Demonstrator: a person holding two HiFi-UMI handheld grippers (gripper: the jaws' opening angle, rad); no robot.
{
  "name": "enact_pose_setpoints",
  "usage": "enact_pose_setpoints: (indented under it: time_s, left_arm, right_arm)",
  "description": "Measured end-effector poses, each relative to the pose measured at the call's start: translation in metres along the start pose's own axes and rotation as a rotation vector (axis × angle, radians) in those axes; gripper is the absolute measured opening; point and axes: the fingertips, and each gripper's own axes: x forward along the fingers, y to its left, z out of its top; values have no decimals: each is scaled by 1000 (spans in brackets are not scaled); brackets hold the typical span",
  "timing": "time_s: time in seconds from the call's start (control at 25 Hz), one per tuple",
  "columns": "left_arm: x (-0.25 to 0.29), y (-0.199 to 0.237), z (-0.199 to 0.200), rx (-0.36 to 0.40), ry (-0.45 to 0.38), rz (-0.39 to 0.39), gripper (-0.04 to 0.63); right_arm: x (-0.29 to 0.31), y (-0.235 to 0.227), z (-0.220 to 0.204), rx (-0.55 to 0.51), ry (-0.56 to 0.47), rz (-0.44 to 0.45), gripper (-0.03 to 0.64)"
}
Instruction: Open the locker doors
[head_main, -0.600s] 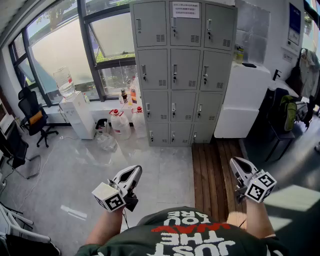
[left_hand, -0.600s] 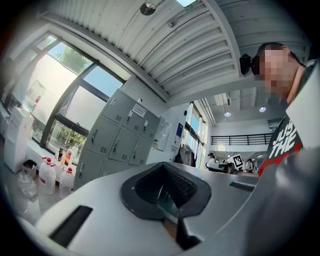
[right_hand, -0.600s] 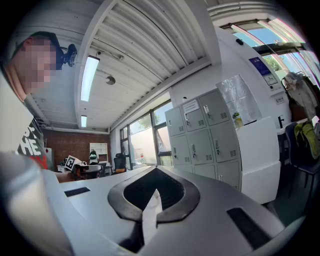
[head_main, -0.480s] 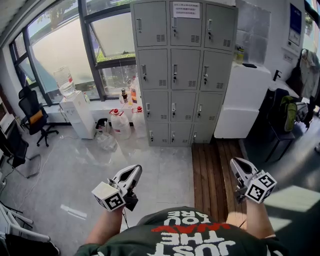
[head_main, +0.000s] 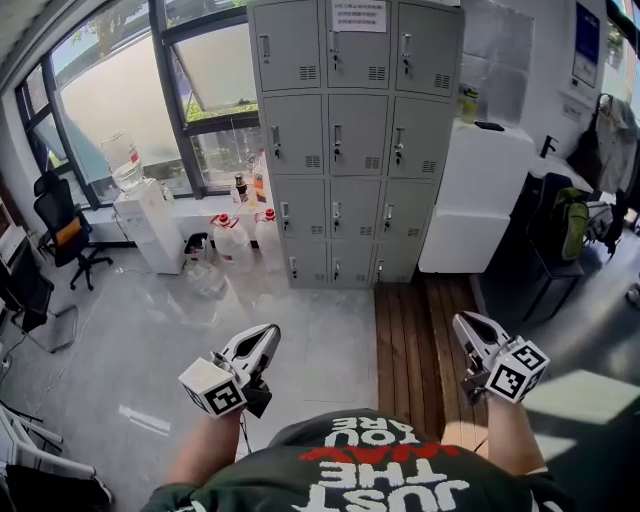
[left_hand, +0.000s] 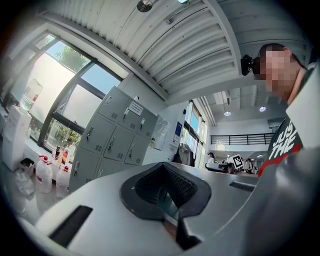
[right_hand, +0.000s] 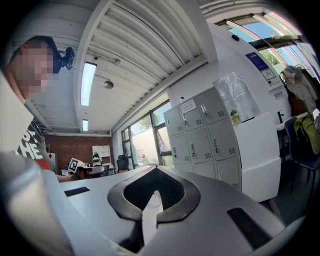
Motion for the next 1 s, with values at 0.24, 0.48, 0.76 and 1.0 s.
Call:
enact_pose_setpoints:
  time_s: [0.24,0.48,0.76,1.0]
  left_arm:
    - [33,-35,-18,2,13,-13,2]
    - [65,-55,-33,-39,38,-18,2]
    - [84,-12,-43,-50,60,-7,2]
    - [117,105,-49,-93,57,-21,2]
  right_arm:
    - [-30,-24,1,7,16,37,37]
    - [-40,-49,-8,28,47,70,37]
    - [8,-74,-34,61,78,80,37]
    - [118,-94,-46,27,116,69,37]
